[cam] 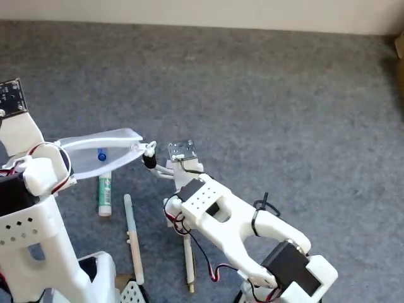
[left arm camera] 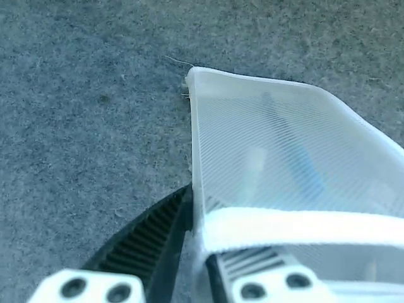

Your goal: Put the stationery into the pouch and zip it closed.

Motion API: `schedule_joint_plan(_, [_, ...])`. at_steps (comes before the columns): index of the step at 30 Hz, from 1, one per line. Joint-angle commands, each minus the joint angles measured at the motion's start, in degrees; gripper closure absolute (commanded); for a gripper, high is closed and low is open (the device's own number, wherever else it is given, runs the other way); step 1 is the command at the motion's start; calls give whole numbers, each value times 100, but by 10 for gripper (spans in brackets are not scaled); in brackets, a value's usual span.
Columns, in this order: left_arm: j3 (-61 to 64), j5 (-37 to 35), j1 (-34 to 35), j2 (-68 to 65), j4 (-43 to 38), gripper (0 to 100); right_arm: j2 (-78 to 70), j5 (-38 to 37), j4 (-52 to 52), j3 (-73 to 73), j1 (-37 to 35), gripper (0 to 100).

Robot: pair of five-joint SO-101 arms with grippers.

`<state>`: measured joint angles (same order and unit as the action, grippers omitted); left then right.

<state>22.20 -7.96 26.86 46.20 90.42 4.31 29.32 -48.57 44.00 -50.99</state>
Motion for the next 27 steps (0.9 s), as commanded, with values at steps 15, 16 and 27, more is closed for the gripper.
schedule_joint_plan(15, [-84,-26,66,-13,-141,993,2932,-396,-66,804,-110,987])
schedule_joint_plan(16, [-84,-26,66,-13,-141,993,3160,-484,-66,866,-101,987])
schedule_joint_plan(27, [-75,-26,66,-13,-141,993,5086,-545,-40,1095,-127,987])
